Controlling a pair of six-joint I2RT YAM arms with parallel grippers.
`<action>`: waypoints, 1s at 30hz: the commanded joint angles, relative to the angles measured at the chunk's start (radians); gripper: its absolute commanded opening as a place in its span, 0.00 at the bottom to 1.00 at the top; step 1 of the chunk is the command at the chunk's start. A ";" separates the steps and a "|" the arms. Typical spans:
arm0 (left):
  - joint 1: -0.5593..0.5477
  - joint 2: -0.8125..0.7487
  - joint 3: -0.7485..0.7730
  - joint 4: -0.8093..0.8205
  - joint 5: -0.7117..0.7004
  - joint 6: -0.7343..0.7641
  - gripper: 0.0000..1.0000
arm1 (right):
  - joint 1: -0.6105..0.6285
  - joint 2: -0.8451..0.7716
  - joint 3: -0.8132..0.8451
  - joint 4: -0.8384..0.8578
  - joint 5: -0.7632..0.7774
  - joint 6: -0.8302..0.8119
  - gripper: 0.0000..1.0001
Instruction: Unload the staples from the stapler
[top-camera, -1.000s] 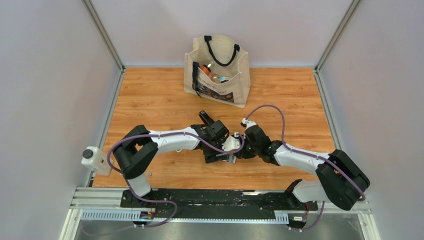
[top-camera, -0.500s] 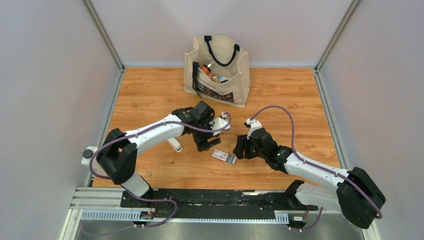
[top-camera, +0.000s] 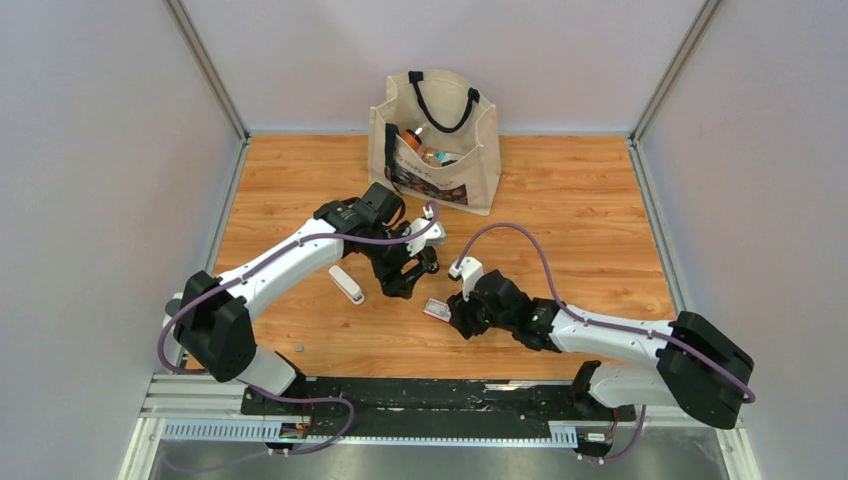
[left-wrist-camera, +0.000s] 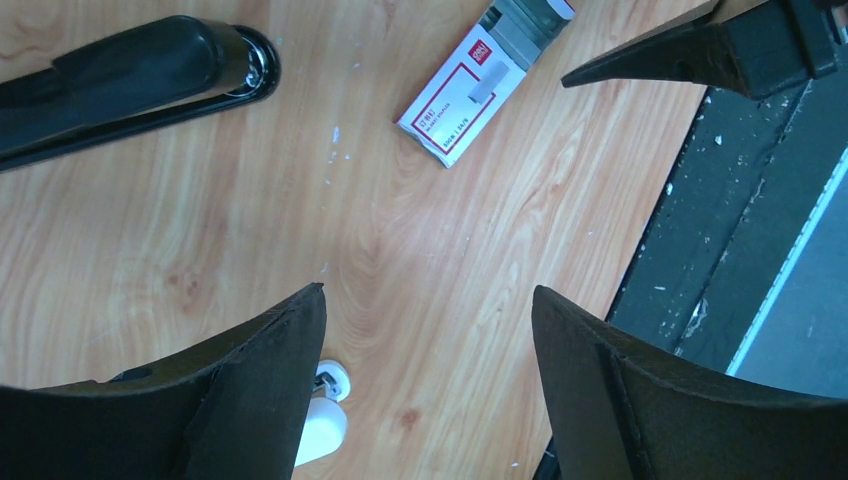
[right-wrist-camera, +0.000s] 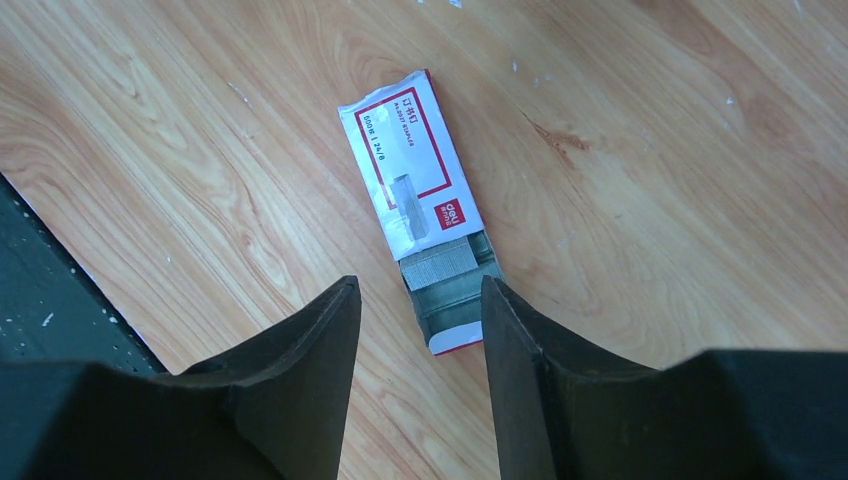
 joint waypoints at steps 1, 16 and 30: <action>-0.001 0.005 -0.003 -0.028 0.046 -0.008 0.83 | 0.010 0.026 0.045 0.048 0.019 -0.082 0.50; -0.001 0.005 -0.003 -0.036 0.052 -0.006 0.83 | 0.010 0.124 0.085 0.035 0.005 -0.133 0.49; 0.001 0.005 -0.010 -0.030 0.045 0.000 0.82 | 0.010 0.151 0.096 0.045 0.001 -0.138 0.43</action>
